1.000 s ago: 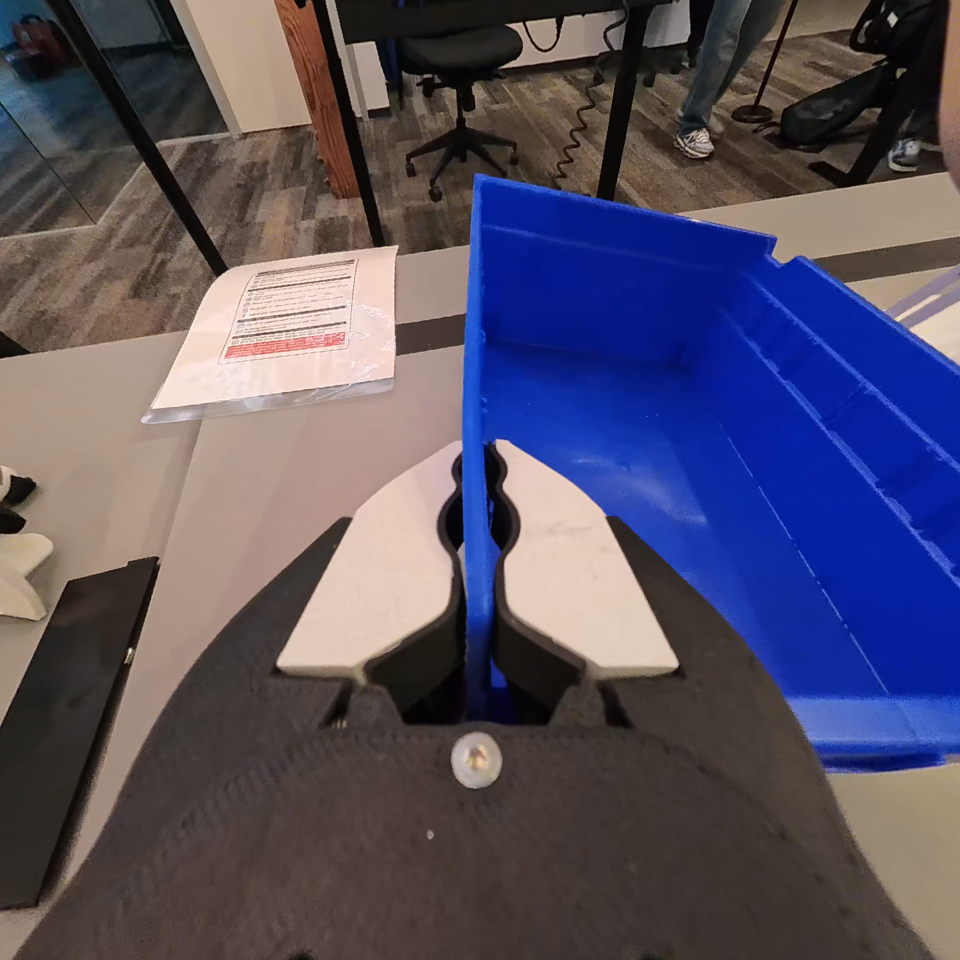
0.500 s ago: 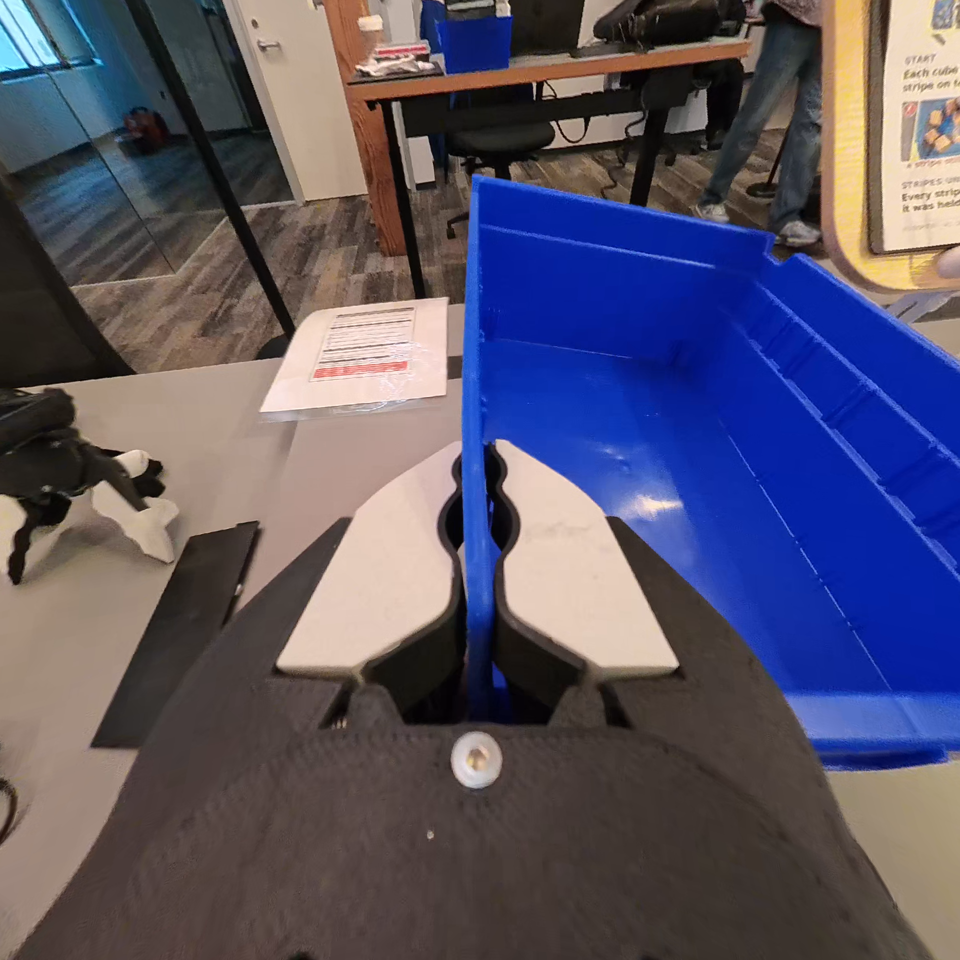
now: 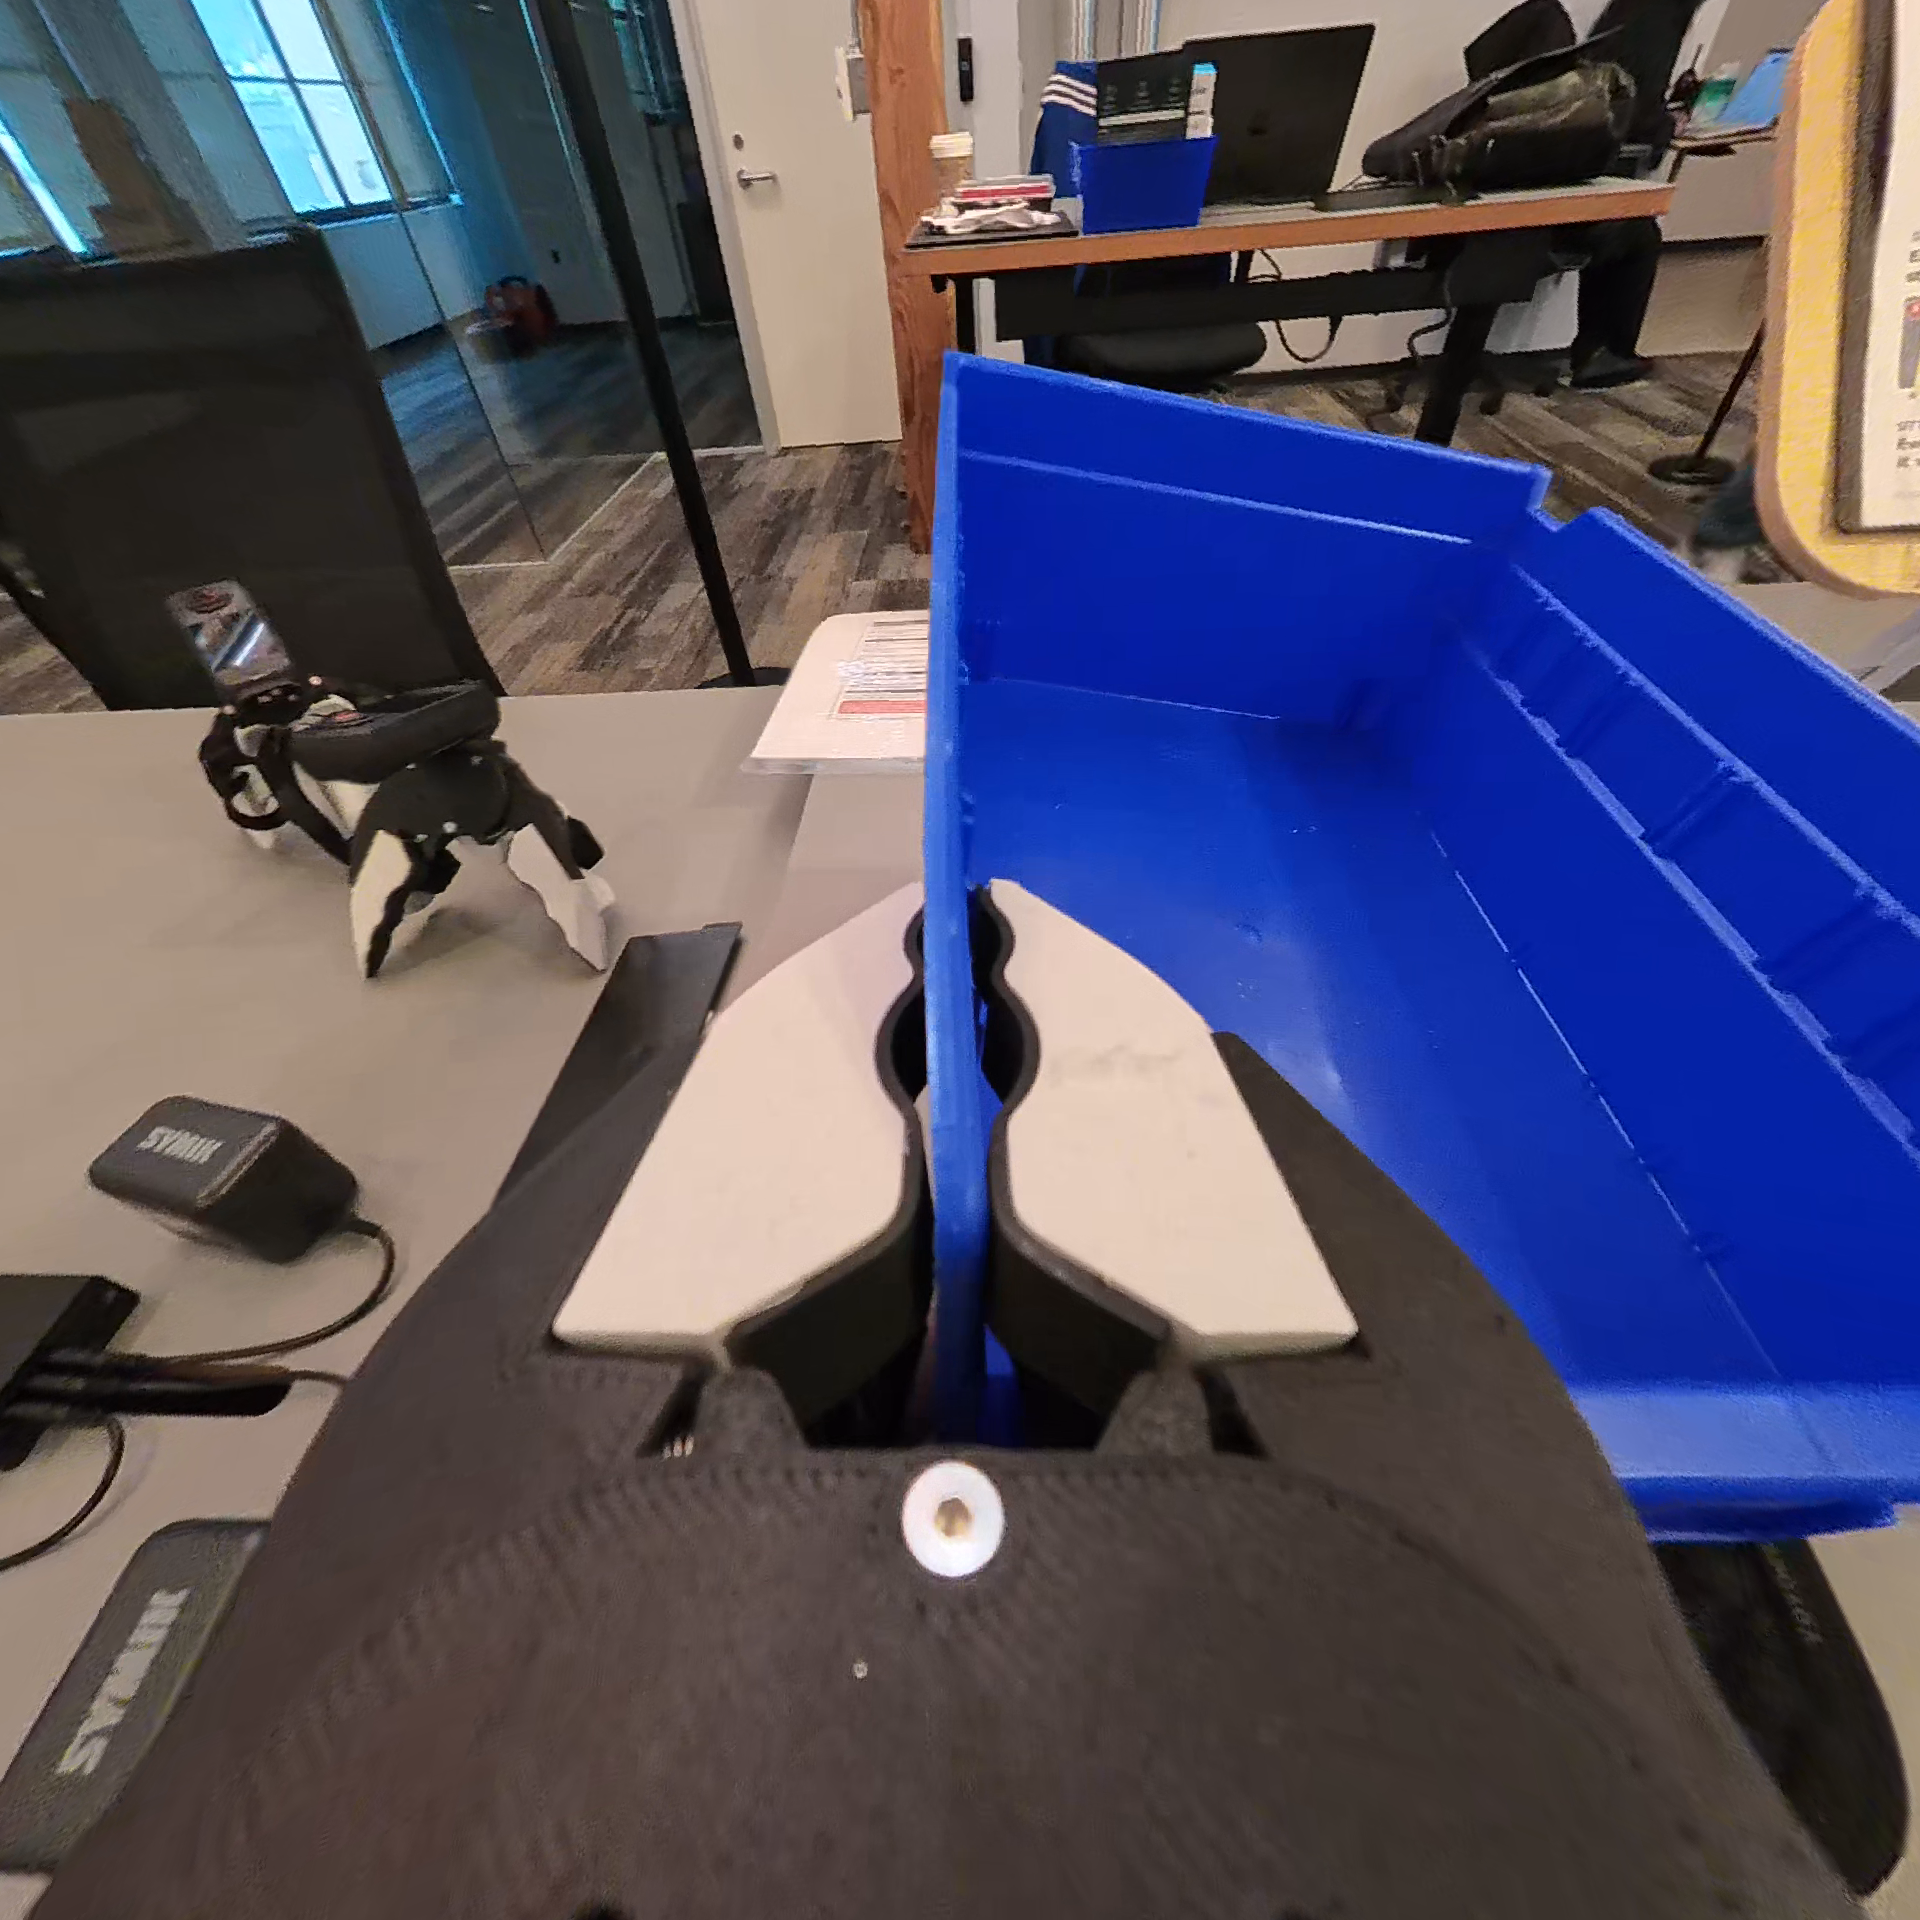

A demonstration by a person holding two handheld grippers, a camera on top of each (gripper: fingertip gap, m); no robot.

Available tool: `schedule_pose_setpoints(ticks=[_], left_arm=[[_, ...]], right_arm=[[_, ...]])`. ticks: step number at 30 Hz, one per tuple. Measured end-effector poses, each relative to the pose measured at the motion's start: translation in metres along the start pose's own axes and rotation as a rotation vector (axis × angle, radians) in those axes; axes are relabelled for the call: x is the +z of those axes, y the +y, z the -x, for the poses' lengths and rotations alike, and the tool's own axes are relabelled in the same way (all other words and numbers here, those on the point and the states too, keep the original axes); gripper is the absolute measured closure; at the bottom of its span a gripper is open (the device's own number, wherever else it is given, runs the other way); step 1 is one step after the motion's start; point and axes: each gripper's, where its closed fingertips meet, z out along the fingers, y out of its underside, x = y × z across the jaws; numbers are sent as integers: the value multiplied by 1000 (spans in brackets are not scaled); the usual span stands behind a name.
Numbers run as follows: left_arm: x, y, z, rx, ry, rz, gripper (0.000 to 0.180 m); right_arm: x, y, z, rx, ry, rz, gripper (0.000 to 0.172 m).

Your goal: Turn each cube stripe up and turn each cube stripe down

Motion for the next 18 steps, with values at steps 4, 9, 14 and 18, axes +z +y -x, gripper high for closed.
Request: schedule_pose_setpoints(ticks=[4, 9, 14, 18], left_arm=[[-9, 0, 18, -16, -29, -15, 176], [-18, -4, 33, -42, -43, -47, 176], [-26, -5, 48, -56, -71, -67, 176], [-30, -5, 55, -77, -80, -84, 176]], right_arm=[[38, -30, 20, -32, -60, -18, 168], [86, -69, 42, -62, -115, -43, 168], [125, -110, 52, -60, -141, -62, 168], [155, -141, 58, -56, -129, -91, 168]])
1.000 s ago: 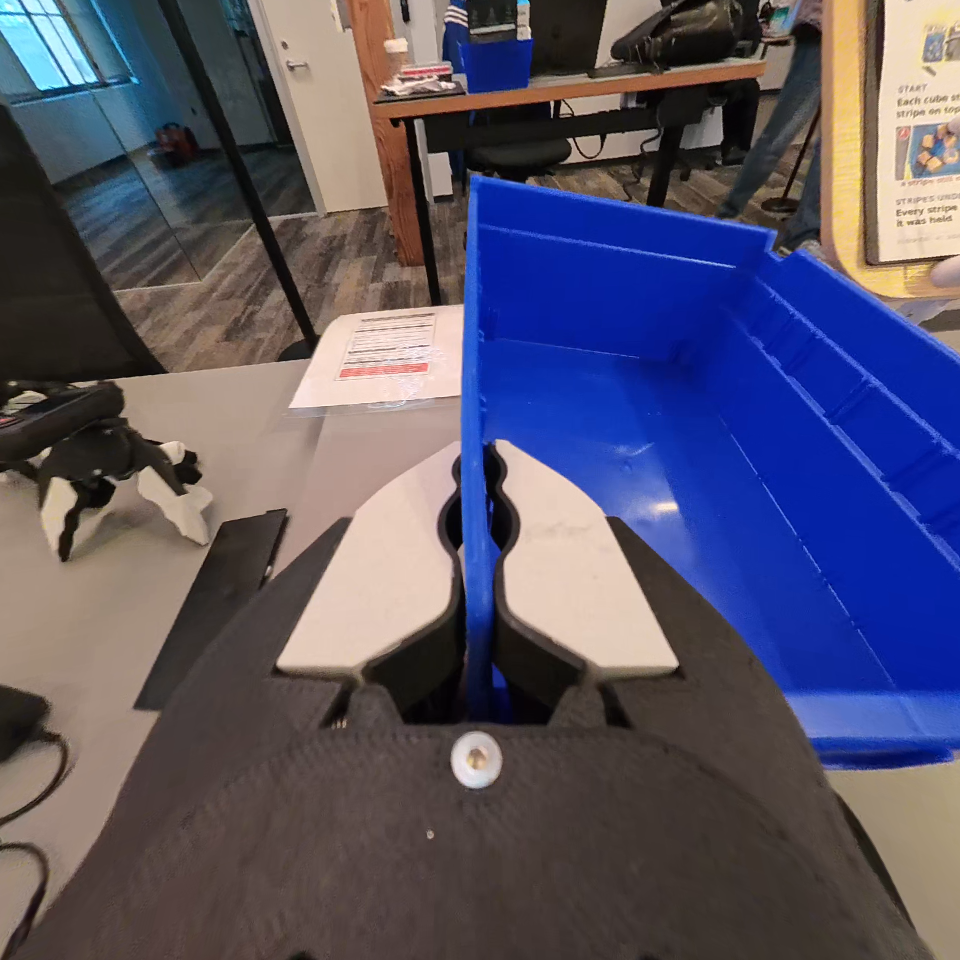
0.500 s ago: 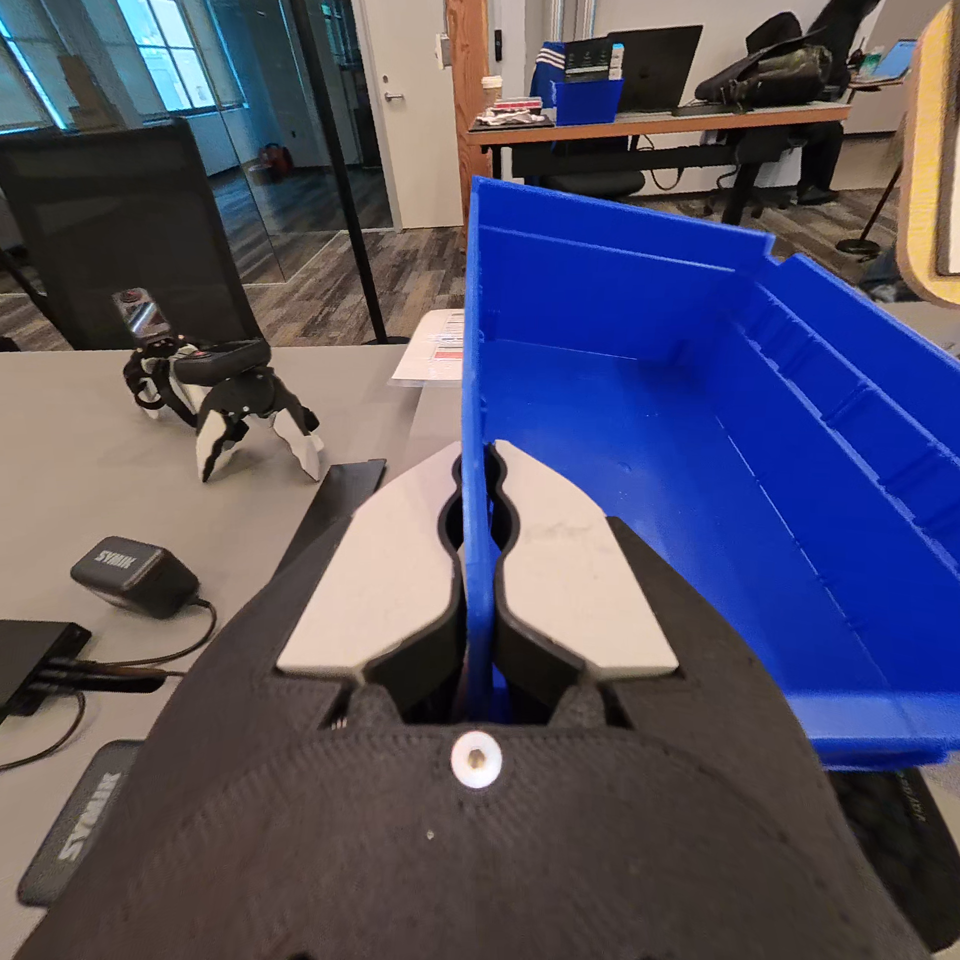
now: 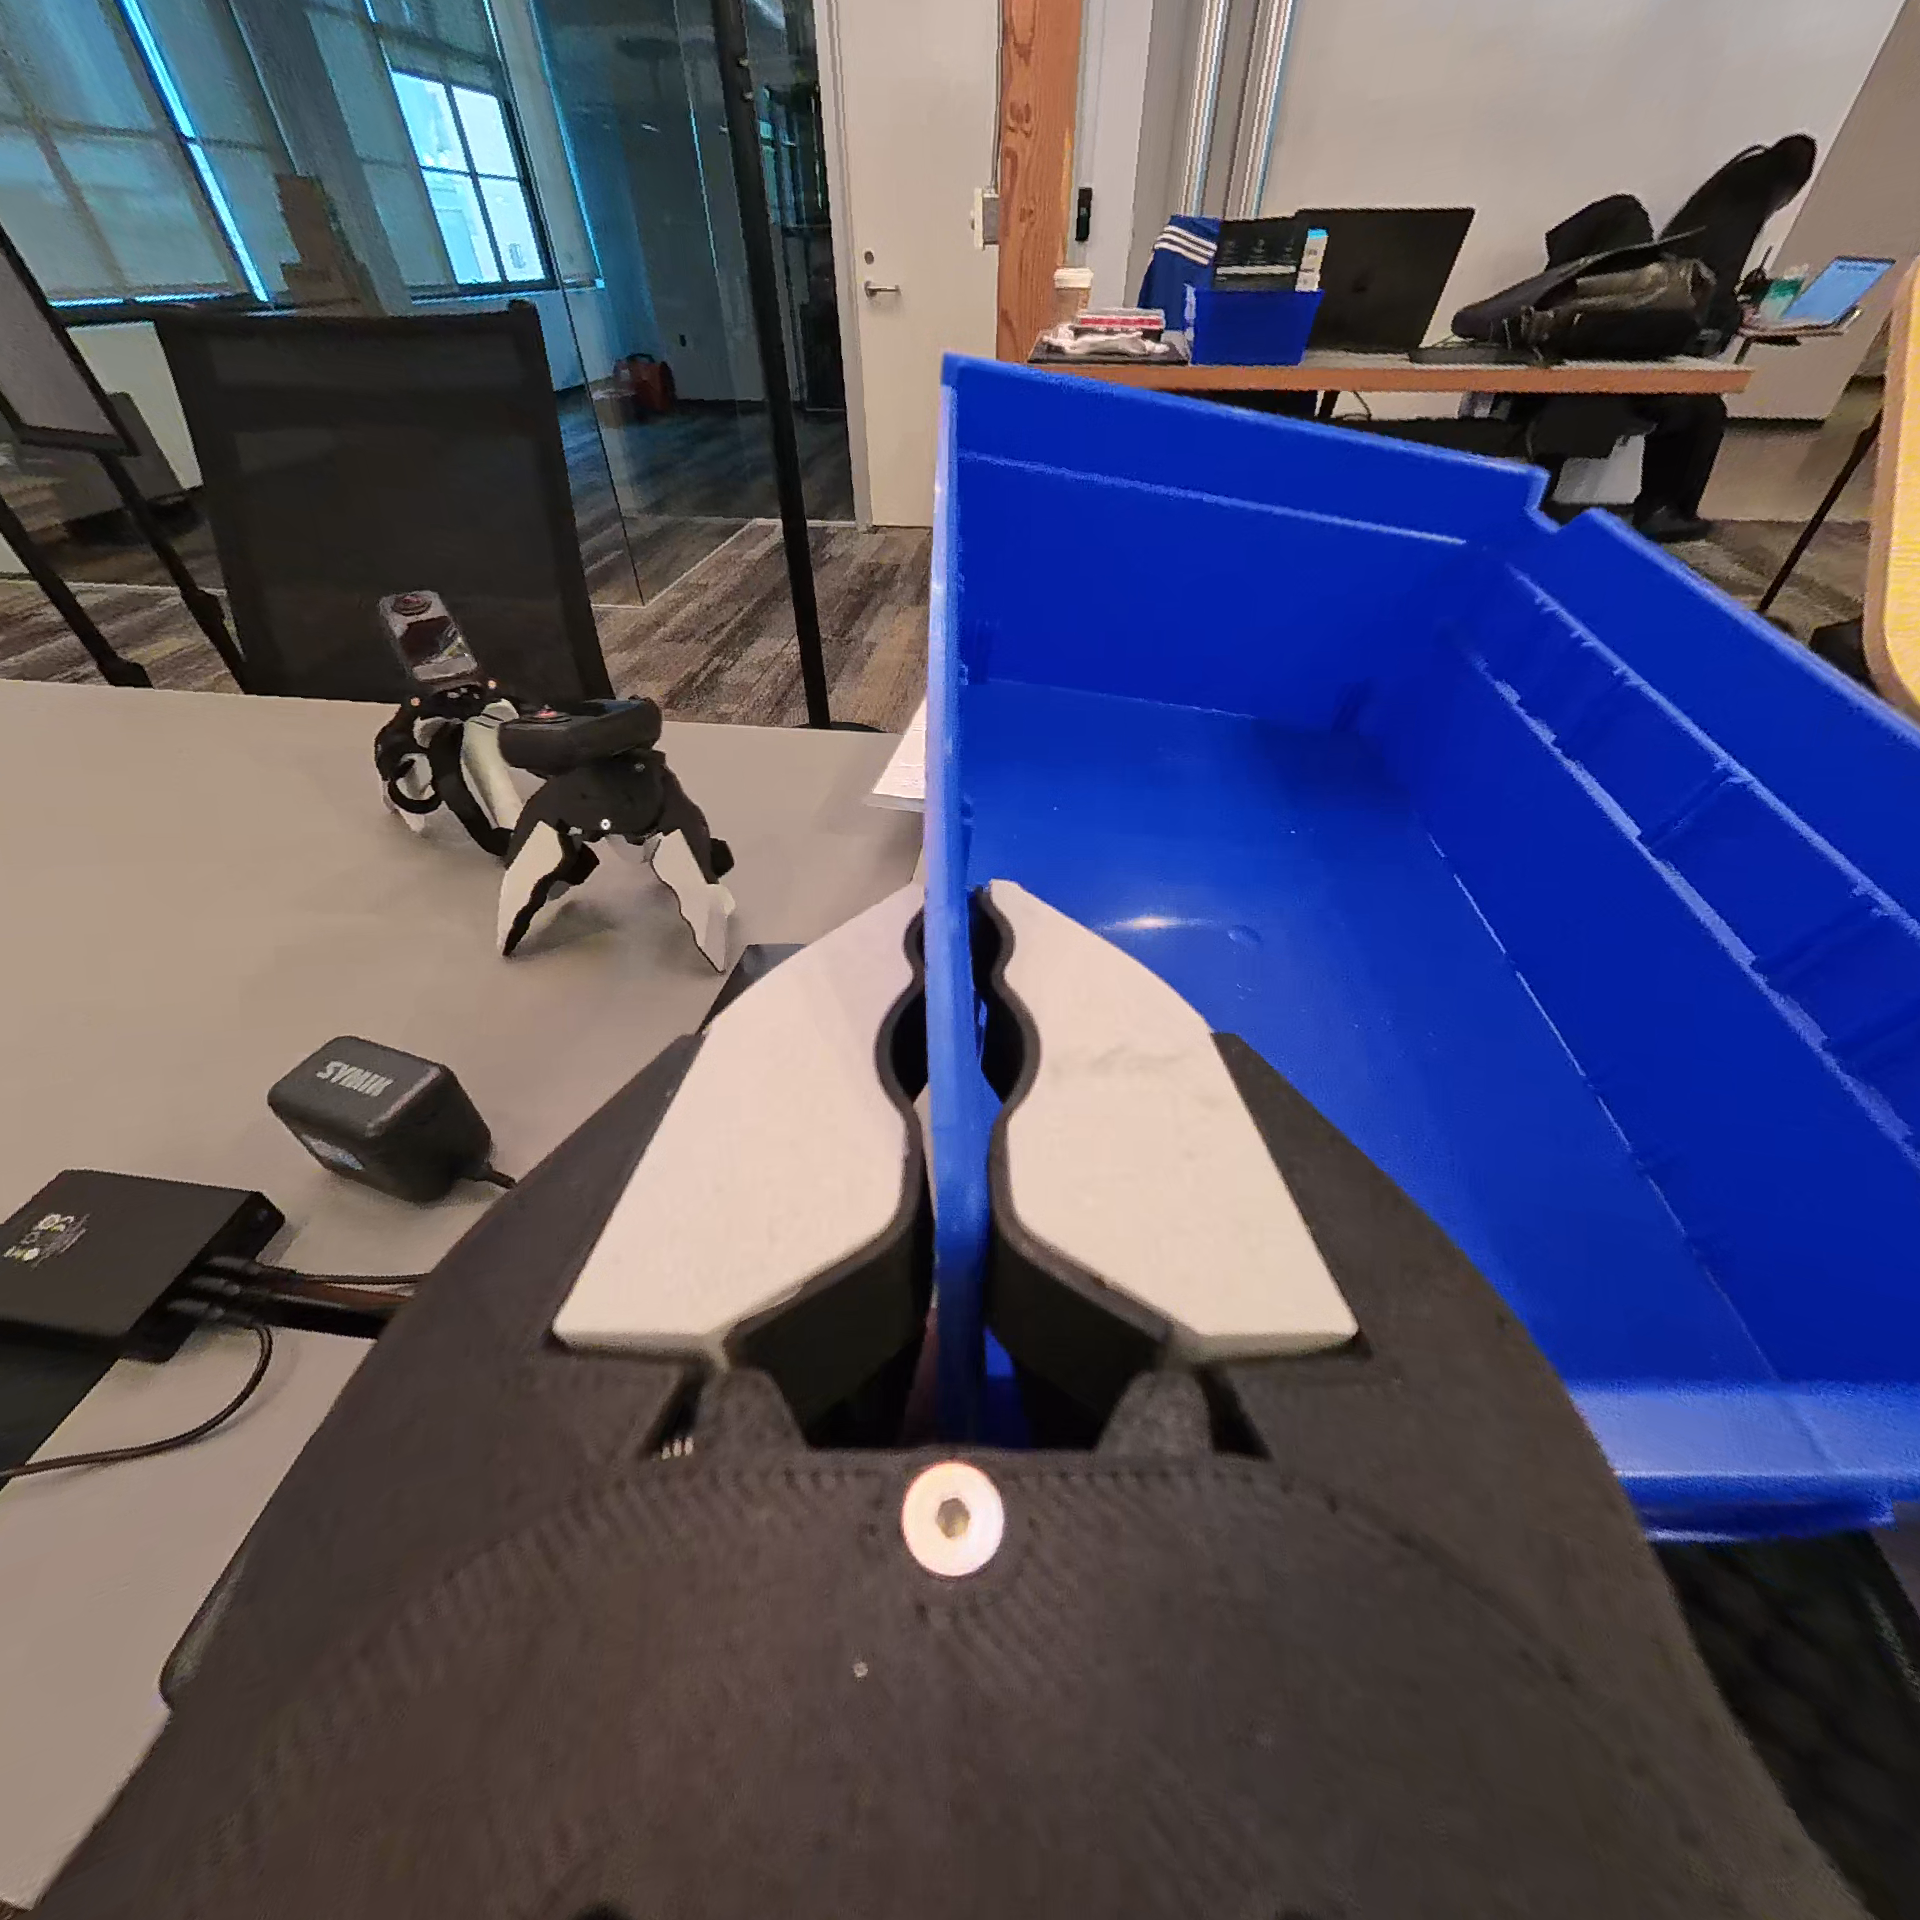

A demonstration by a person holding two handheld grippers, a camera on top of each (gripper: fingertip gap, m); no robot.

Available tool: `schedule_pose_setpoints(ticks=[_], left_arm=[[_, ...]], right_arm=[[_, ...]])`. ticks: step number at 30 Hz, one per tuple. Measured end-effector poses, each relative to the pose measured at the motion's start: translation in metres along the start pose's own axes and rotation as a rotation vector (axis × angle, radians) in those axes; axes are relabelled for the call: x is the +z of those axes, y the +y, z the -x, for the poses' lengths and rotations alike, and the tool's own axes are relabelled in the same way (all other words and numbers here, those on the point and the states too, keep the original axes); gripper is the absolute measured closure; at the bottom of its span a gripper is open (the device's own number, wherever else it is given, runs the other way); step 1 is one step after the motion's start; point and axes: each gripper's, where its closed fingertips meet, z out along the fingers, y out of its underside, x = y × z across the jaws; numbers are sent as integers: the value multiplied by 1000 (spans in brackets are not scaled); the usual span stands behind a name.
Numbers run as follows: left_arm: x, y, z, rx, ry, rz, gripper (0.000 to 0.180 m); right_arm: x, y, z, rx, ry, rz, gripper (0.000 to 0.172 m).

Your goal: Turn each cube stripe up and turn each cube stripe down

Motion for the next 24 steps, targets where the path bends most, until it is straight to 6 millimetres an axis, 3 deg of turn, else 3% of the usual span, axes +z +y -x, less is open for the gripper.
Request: schedule_pose_setpoints(ticks=[3, 5, 9, 10, 13, 15, 19, 24], left_arm=[[-1, -1, 3, -14, 5, -12, 176], [-1, -1, 5, -20, 4, -17, 176], [-6, -4, 9, -21, -4, -31, 176], [-7, -6, 9, -23, -4, -36, 176], [-6, -9, 8, -32, 0, -51, 176], [-3, -11, 3, -39, 10, -57, 176], [1, -14, -7, -36, 36, -59, 176], [3, -17, -12, -34, 47, -65, 176]], right_arm=[[18, -15, 8, -55, 4, -11, 168], [19, -20, 15, -66, -34, -17, 152], [-19, -35, 23, -254, 5, -148, 133], [-30, -35, 32, -342, 10, -154, 129], [-39, -21, 90, -615, -180, -127, 119], [-24, -1, 115, -785, -231, -34, 114], [21, 31, 128, -1010, -220, 155, 123], [50, 28, 140, -1062, -243, 181, 135]])
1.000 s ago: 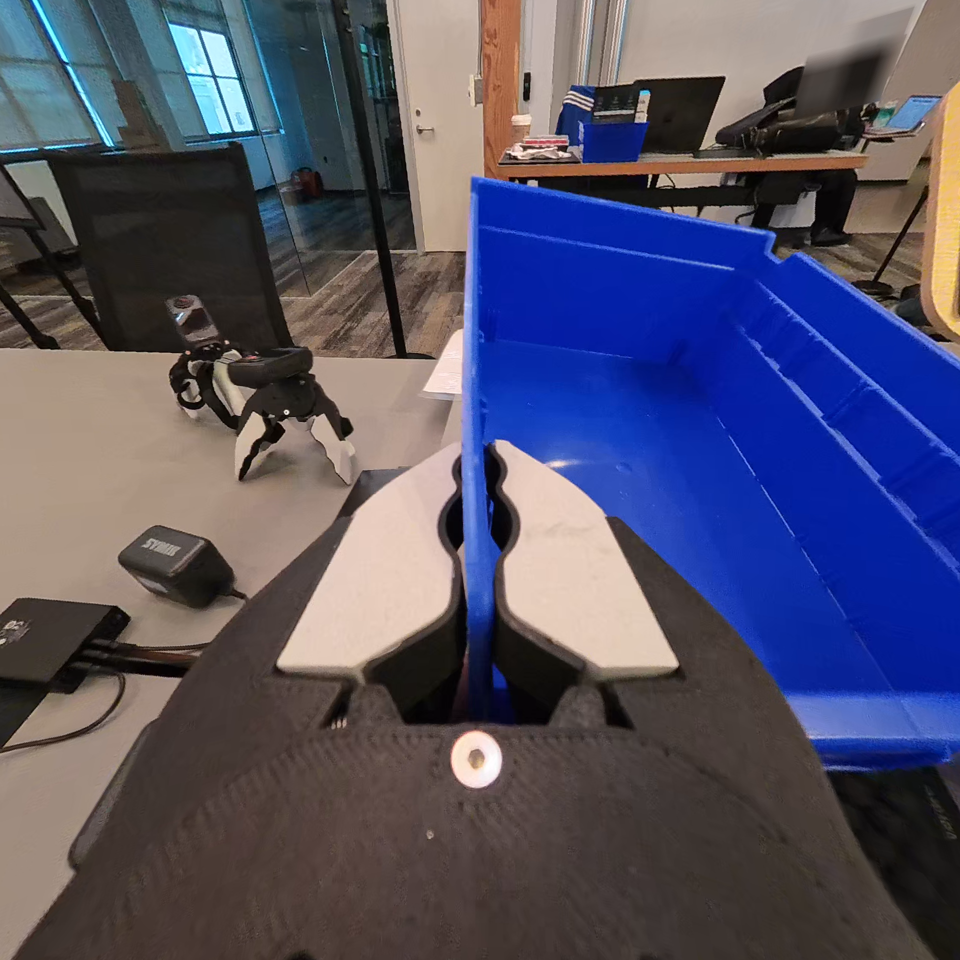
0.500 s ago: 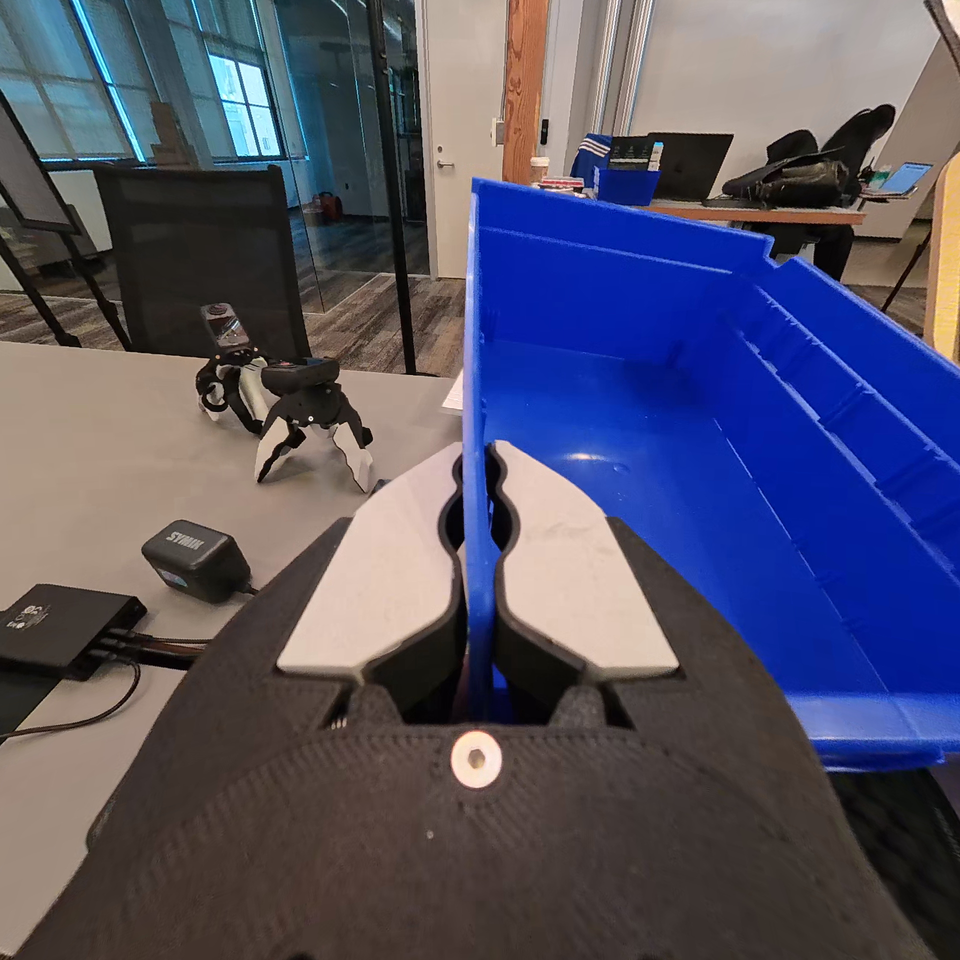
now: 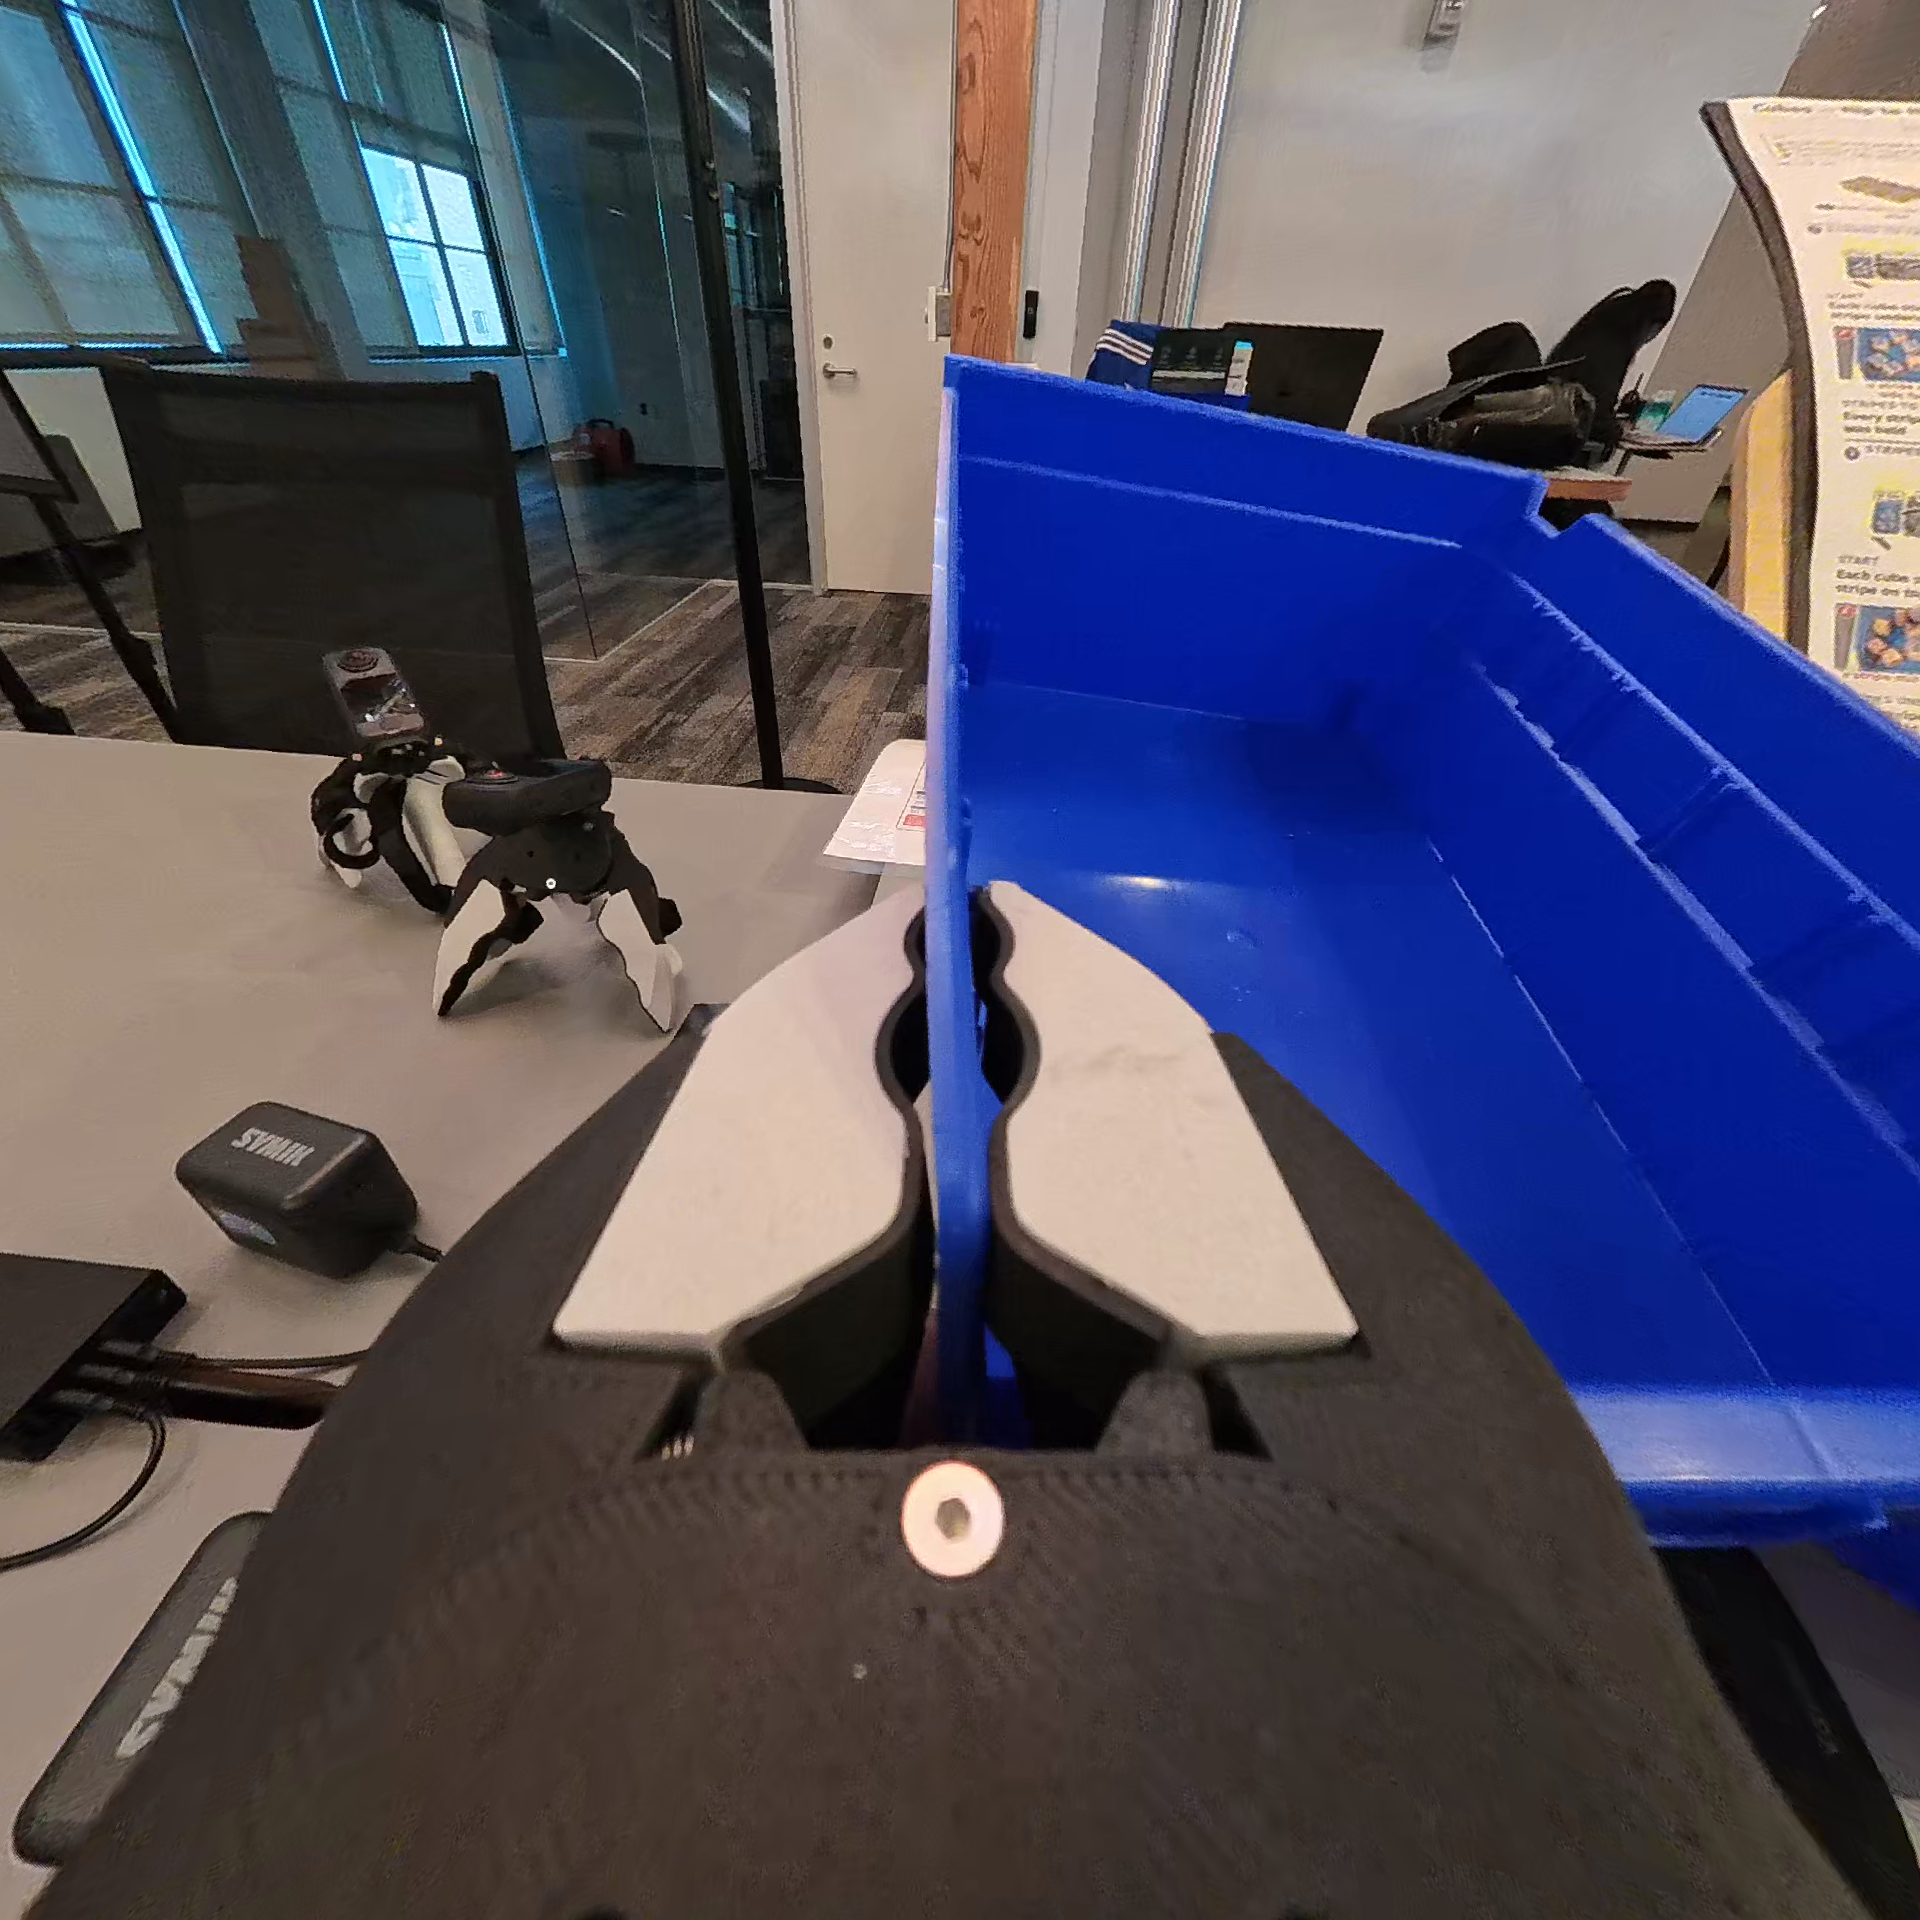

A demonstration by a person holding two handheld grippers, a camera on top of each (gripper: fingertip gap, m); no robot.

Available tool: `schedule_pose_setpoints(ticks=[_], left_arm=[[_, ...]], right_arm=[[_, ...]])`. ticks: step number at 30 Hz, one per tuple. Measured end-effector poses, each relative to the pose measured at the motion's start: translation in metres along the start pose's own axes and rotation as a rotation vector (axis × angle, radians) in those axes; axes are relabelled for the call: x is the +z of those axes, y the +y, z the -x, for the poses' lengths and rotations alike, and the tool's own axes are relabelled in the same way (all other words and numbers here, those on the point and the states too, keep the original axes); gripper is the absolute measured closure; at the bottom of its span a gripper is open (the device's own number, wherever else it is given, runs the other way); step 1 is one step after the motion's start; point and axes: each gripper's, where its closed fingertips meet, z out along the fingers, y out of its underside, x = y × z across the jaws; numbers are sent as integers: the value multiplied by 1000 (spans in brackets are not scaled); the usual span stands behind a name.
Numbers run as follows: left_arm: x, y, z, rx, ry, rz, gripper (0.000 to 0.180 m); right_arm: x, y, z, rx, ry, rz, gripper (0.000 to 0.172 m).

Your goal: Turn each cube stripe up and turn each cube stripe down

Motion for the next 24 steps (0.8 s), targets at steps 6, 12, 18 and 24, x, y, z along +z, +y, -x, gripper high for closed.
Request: schedule_pose_setpoints(ticks=[6, 12, 18, 24], left_arm=[[-2, 0, 7, -17, -11, -15, 176], [-10, -3, 22, -46, -41, -45, 176], [-18, -7, 33, -79, -61, -86, 176], [-22, -9, 43, -96, -79, -110, 176]], right_arm=[[24, -22, -25, 25, 2, 33, 139], [64, -55, -74, 152, 33, 47, 142], [105, -77, -139, 311, 93, 102, 143], [138, -89, -201, 442, 166, 154, 143]])
